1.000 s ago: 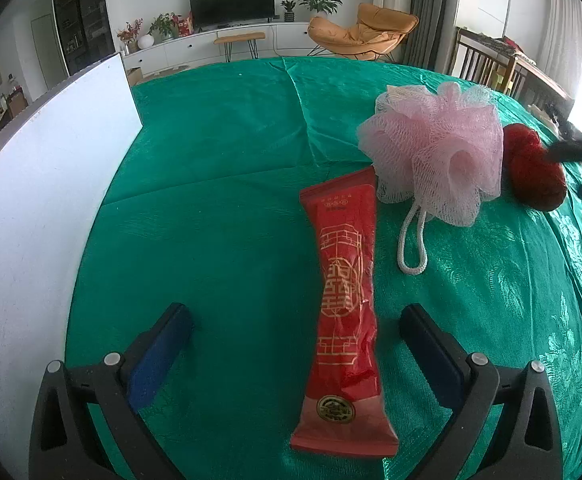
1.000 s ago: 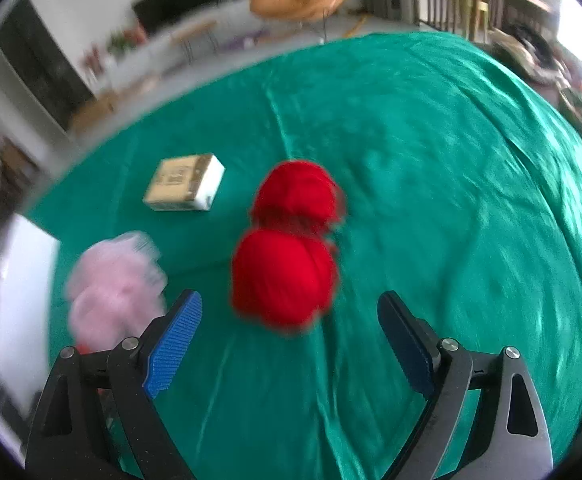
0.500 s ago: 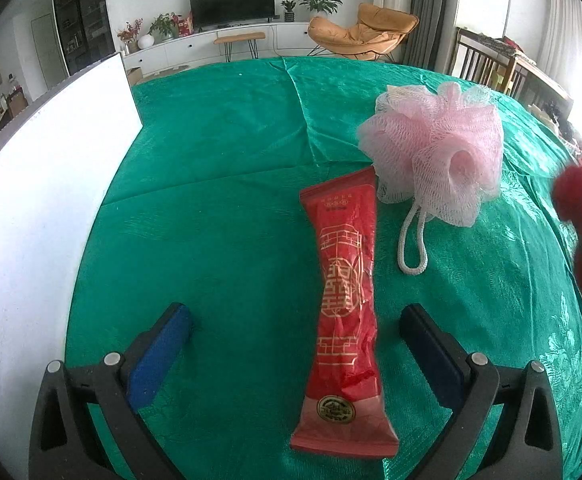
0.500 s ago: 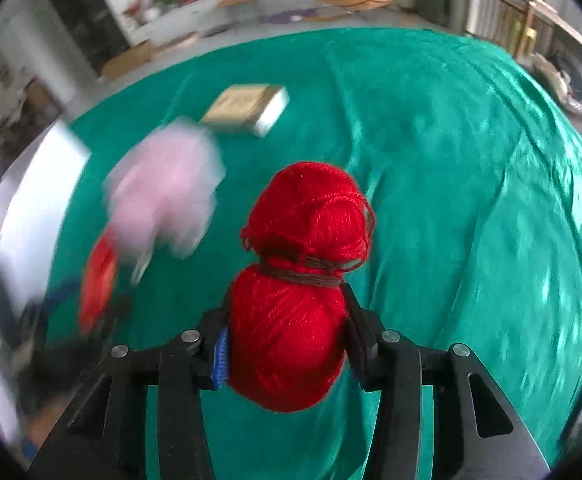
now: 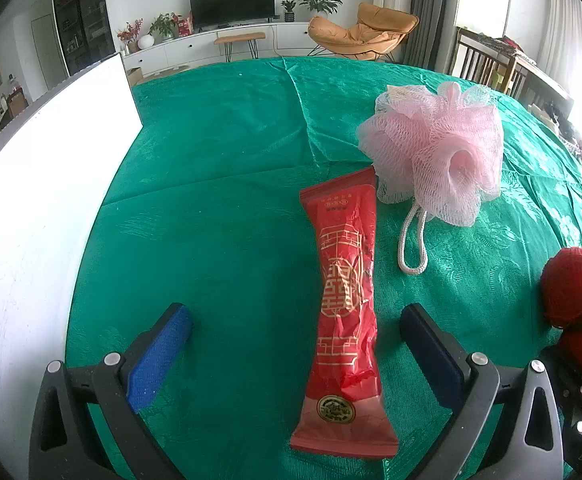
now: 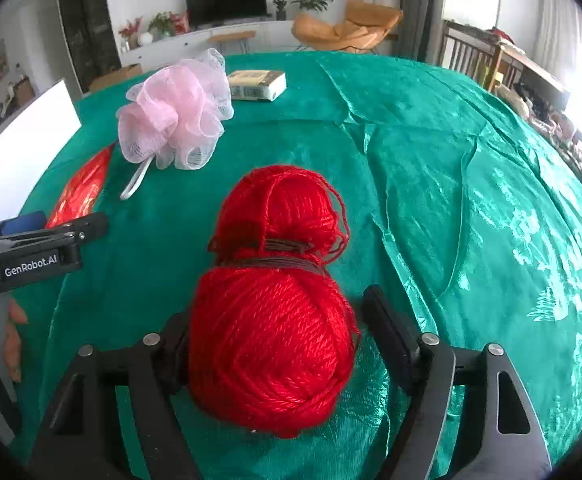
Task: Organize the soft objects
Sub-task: 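Grasp the red yarn ball with the right gripper, then grasp the red gift pack with the left gripper and lift it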
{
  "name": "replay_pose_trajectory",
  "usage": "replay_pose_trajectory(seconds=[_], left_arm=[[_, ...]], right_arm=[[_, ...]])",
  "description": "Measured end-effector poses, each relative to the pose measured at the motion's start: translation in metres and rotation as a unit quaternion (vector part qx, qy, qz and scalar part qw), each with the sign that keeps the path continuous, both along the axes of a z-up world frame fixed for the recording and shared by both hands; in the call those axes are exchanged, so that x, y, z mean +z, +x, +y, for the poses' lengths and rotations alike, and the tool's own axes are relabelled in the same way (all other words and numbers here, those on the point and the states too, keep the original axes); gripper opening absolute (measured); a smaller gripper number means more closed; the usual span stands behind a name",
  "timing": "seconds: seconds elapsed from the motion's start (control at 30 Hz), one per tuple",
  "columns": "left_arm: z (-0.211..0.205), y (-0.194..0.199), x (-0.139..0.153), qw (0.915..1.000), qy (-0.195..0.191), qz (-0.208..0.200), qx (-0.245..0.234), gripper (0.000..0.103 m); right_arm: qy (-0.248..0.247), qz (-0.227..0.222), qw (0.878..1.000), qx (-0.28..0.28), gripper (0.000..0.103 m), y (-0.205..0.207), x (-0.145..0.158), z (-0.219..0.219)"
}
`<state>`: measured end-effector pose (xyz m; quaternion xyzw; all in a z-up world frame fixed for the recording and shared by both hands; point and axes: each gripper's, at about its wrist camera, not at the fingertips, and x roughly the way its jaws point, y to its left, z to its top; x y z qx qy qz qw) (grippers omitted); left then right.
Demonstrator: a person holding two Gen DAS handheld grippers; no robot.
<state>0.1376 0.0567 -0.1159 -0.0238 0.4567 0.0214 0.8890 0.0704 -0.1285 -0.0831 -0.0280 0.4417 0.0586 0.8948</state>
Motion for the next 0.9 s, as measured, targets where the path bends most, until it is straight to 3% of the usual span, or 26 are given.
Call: replay_pose_trajectory(seconds=[0.9], left_arm=[[-0.0004,0.0001,0.0,1.0,0.0,0.0,0.0,0.103]], right_arm=[[-0.002,-0.001,1.0,0.001,0.079,0.0046,-0.0011,0.0001]])
